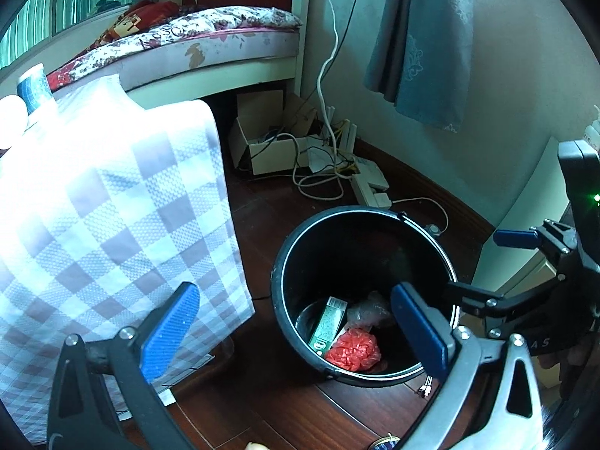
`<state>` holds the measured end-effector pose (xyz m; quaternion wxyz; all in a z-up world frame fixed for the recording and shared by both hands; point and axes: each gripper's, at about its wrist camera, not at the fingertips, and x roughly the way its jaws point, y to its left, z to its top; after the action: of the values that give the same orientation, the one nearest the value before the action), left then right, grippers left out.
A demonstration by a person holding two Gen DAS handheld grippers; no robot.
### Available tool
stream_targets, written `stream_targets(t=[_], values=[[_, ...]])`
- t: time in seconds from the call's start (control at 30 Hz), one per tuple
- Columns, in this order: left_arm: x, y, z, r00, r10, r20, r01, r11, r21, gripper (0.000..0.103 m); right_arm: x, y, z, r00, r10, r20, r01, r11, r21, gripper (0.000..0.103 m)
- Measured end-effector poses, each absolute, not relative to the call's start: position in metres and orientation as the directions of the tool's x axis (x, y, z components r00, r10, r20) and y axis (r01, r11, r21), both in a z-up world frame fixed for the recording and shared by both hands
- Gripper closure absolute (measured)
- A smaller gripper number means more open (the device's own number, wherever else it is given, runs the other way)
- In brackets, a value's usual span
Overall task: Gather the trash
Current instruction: 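Move both tools back over the bed toward the cups and cloths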
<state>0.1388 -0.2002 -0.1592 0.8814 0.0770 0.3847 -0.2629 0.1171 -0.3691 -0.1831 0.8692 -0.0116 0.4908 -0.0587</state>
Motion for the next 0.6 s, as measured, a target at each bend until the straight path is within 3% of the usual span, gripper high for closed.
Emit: stream_targets(t=[0.6], values=[[0.121, -0.169, -0.120, 0.647, -0.379, -0.661, 0.468, 0.883, -0.048, 0.001, 0.105, -0.345, -0.133, 0.607, -0.103, -0.788, 0.075, 0.995, -0.073, 0.001]])
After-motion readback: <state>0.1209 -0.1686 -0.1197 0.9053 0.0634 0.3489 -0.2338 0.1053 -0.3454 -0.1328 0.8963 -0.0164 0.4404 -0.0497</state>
